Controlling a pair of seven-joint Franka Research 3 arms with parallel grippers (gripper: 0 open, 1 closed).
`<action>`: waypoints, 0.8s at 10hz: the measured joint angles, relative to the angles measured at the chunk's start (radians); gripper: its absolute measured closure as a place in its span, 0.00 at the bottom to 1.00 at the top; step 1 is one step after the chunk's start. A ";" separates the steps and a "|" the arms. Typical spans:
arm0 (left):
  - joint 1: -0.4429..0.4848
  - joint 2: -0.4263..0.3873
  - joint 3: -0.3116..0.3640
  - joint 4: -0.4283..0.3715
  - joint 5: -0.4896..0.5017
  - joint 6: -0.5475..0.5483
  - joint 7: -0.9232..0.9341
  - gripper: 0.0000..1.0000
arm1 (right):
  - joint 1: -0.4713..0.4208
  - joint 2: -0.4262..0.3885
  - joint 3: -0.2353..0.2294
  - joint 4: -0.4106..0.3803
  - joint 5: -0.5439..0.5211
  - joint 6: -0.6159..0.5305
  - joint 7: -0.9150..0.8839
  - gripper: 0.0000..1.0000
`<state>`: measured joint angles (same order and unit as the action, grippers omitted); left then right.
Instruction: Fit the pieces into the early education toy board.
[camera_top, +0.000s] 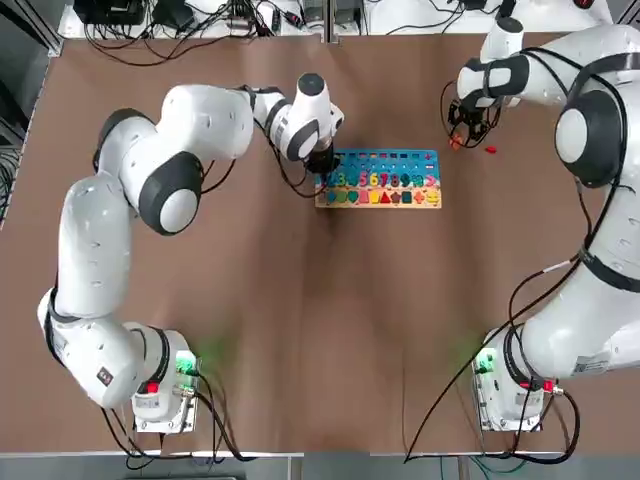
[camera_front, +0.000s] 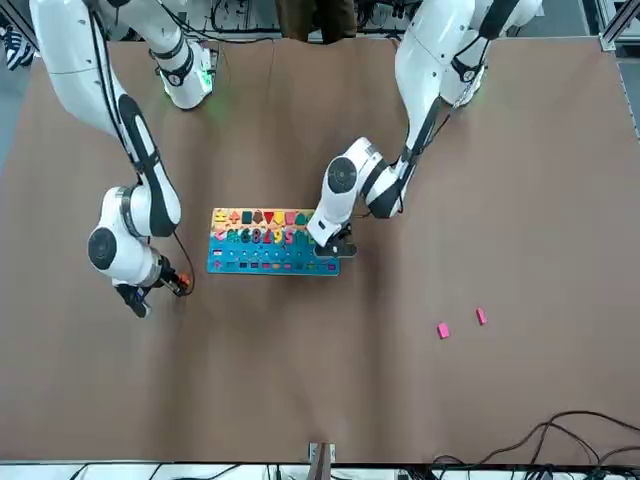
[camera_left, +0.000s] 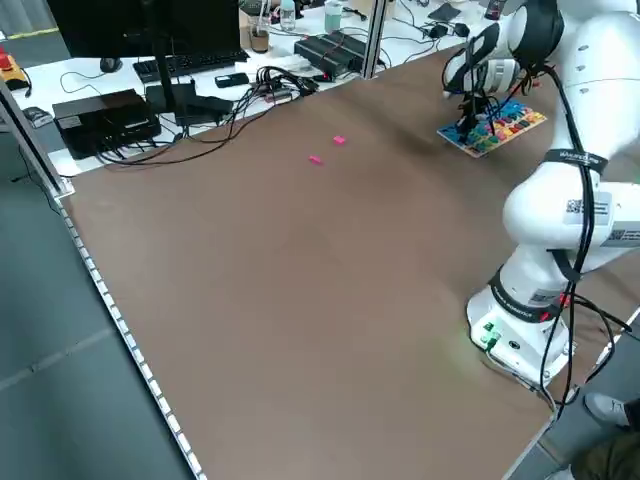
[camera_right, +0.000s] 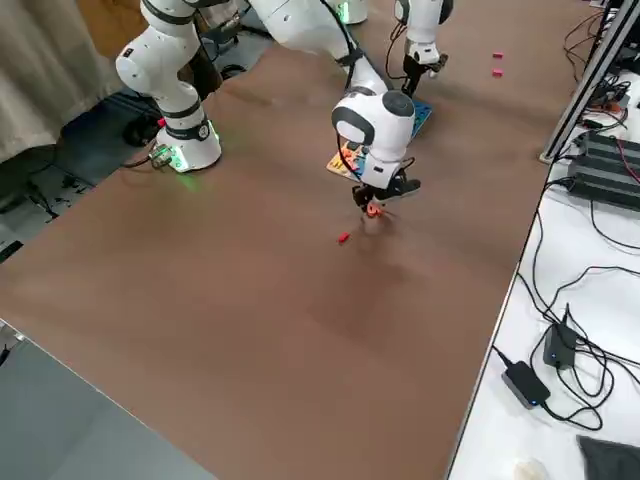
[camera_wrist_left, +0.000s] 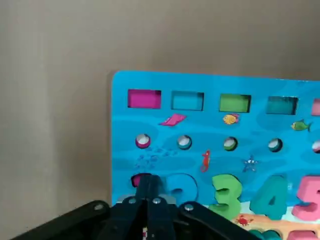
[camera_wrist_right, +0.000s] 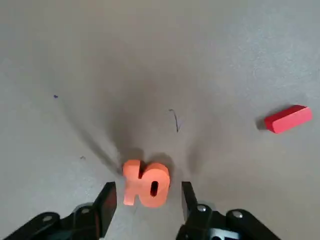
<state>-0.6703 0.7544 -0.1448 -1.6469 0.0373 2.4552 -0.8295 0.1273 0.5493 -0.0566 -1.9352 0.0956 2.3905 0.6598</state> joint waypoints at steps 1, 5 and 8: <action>-0.003 0.004 0.000 0.006 0.000 0.000 -0.003 0.99 | 0.000 0.000 0.000 0.000 0.000 0.003 0.000 0.39; -0.012 0.012 0.000 0.024 0.000 -0.013 -0.012 0.99 | 0.000 0.000 0.000 0.000 0.000 0.036 0.000 0.39; 0.001 -0.015 0.005 0.052 0.000 -0.159 -0.012 0.99 | 0.000 0.000 0.000 -0.006 0.000 0.036 0.000 0.39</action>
<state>-0.6689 0.7394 -0.1398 -1.5953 0.0373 2.2967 -0.8416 0.1275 0.5497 -0.0562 -1.9408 0.0956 2.4264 0.6598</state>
